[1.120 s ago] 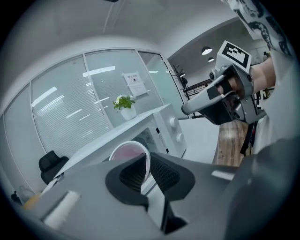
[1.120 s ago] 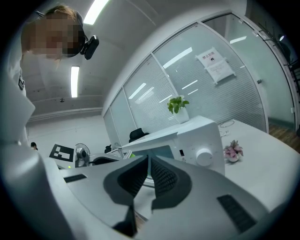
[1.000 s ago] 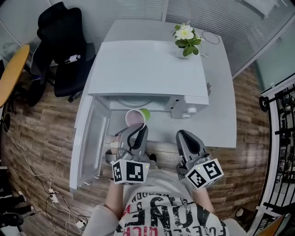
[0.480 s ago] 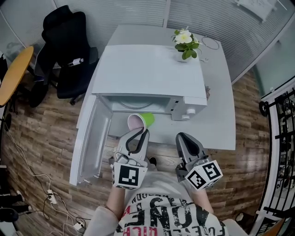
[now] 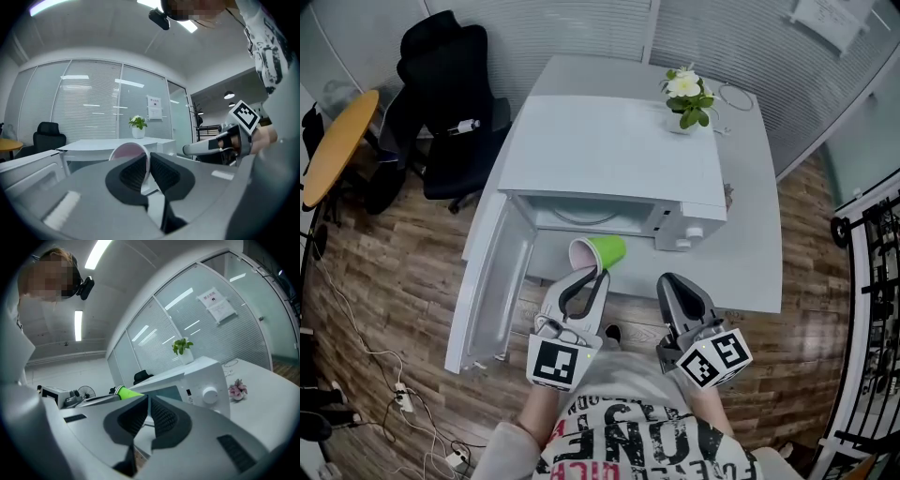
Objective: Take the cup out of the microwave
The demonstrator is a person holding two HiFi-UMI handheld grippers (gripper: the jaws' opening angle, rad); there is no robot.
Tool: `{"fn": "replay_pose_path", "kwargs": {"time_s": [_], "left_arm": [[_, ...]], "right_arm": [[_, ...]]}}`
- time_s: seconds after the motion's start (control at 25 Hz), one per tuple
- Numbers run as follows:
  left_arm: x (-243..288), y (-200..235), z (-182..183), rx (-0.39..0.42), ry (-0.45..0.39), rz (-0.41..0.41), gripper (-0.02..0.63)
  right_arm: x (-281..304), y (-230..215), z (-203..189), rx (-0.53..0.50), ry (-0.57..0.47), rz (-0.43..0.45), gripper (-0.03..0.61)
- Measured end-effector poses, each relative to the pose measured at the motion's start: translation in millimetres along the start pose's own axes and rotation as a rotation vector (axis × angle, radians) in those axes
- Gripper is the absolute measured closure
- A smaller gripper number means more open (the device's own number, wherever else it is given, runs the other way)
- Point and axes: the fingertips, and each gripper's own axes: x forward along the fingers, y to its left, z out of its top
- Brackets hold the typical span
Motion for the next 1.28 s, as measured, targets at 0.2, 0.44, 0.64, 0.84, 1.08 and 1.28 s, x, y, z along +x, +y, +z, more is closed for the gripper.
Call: {"fn": "replay_pose_path", "kwargs": {"time_s": [0.2,0.44,0.64,0.84,1.08,1.28], "left_arm": [[-5,10,-2,-0.071,-0.042,-0.004,0.575],[-14,19,2,-0.092,-0.103,-0.029,0.575],[-24,25,9,-0.131,-0.142,-0.063,0.575],[-40,35,9,-0.132,-0.133,-0.093,0.575],[-56,47,3,-0.143,-0.127,-0.123,0.575],[-64,44,1,-0.156,-0.132,-0.157,0.575]], "right_arm": [[-1,3,-1,0.001,-0.002,-0.012,0.554],[-5,6,0,0.003,-0.018,-0.053,0.552],[-5,14,-4,-0.012,-0.01,-0.101,0.552],[-3,32,-6,-0.013,-0.017,-0.122,0.552],[-6,51,-17,-0.006,-0.013,-0.157,0.552],[-13,61,-20,-0.009,-0.021,-0.185,0.552]]}}
